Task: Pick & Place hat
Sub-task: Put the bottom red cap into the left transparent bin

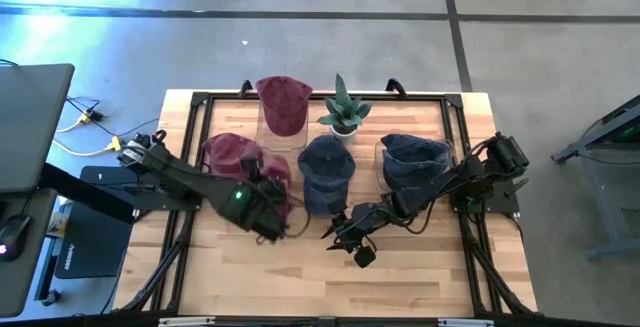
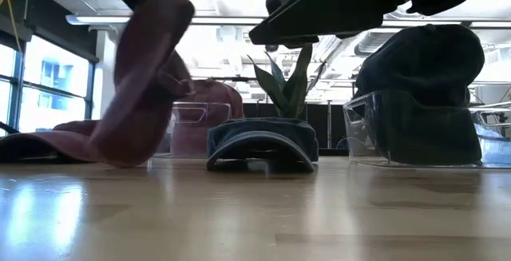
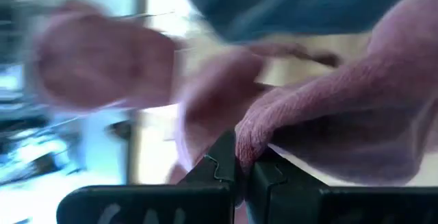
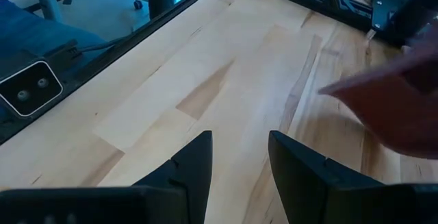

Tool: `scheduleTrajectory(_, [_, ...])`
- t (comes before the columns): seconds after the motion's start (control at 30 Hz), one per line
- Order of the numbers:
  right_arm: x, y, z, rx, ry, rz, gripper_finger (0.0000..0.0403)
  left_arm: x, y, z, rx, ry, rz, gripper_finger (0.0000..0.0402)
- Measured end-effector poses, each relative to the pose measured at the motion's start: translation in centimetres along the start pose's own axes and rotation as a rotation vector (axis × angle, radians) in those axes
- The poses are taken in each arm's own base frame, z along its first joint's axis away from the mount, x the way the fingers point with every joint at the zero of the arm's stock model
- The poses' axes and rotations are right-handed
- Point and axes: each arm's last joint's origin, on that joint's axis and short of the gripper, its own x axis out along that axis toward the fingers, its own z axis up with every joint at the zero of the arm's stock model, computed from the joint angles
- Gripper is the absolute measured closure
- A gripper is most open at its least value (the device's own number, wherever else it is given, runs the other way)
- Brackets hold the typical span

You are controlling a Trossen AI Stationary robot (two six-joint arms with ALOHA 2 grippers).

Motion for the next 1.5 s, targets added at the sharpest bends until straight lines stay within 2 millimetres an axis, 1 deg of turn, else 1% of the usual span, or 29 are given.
scheduleTrajectory(0.07, [0.0,0.0,0.0,0.002,0.002,0.000,0.0263,0.7,1.2,0.1,0.001,0.026,0.077,0.0401])
scheduleTrajectory(0.2, [0.0,0.0,-0.1,0.003,0.009,0.002,0.0263,1.8,2.6,0.7,-0.064,-0.009,0.193,0.0401])
scheduleTrajectory(0.27, [0.0,0.0,-0.1,0.003,0.013,0.003,0.0263,1.8,2.9,0.8,-0.120,-0.036,0.236,0.0401])
scheduleTrajectory(0.33, [0.0,0.0,-0.2,0.004,0.022,0.005,0.0263,2.1,2.2,0.8,-0.157,-0.036,0.228,0.0401])
scheduleTrajectory(0.4, [0.0,0.1,-0.3,0.004,0.035,0.007,0.0263,2.6,0.4,0.6,-0.156,-0.024,0.176,0.0401])
scheduleTrajectory(0.47, [0.0,0.1,-0.4,0.005,0.037,0.008,0.0263,3.1,-2.0,0.3,-0.152,-0.025,0.094,0.0401])
scheduleTrajectory(0.6, [0.0,0.1,-0.4,0.014,0.035,0.018,0.0263,4.1,-7.8,-0.2,-0.090,-0.052,-0.146,0.0401])
scheduleTrajectory(0.7, [0.0,0.1,-0.3,0.022,0.034,0.018,0.0263,5.0,-11.7,0.3,-0.053,-0.105,-0.344,0.0401])
scheduleTrajectory(0.77, [0.0,0.1,-0.3,0.030,0.034,0.017,0.0263,5.6,-13.5,0.3,-0.004,-0.110,-0.423,0.0401])
scheduleTrajectory(0.87, [0.0,0.1,-0.3,0.039,0.033,0.020,0.0263,6.3,-15.1,0.9,0.039,-0.134,-0.505,0.0399])
scheduleTrajectory(0.97, [0.0,0.2,-0.3,0.039,0.031,0.034,0.0263,6.9,-14.7,1.1,0.076,-0.098,-0.544,0.0374])
scheduleTrajectory(1.07, [0.0,0.2,-0.3,0.039,0.028,0.043,0.0263,7.5,-13.8,1.6,0.065,-0.047,-0.625,0.0327])
scheduleTrajectory(1.13, [0.0,0.2,-0.4,0.043,0.031,0.043,0.0263,6.9,-12.6,1.9,0.056,-0.015,-0.695,0.0291])
scheduleTrajectory(1.2, [0.0,0.2,-0.4,0.043,0.033,0.042,0.0263,5.5,-11.4,2.3,0.031,0.006,-0.779,0.0259])
scheduleTrajectory(1.27, [0.0,0.2,-0.4,0.043,0.036,0.038,0.0263,4.5,-10.7,2.0,0.029,0.048,-0.795,0.0236])
scheduleTrajectory(1.33, [0.0,0.2,-0.4,0.047,0.040,0.039,0.0263,3.7,-10.4,1.1,0.032,0.089,-0.761,0.0224])
scheduleTrajectory(1.4, [0.0,0.2,-0.4,0.058,0.041,0.039,0.0263,2.8,-9.9,0.3,0.008,0.094,-0.664,0.0222])
scheduleTrajectory(1.47, [0.0,0.2,-0.4,0.061,0.040,0.039,0.0263,2.7,-9.8,-0.4,-0.036,0.073,-0.535,0.0228])
scheduleTrajectory(1.5, [0.0,0.2,-0.4,0.060,0.040,0.038,0.0263,3.0,-10.0,-0.9,-0.050,0.070,-0.477,0.0234])
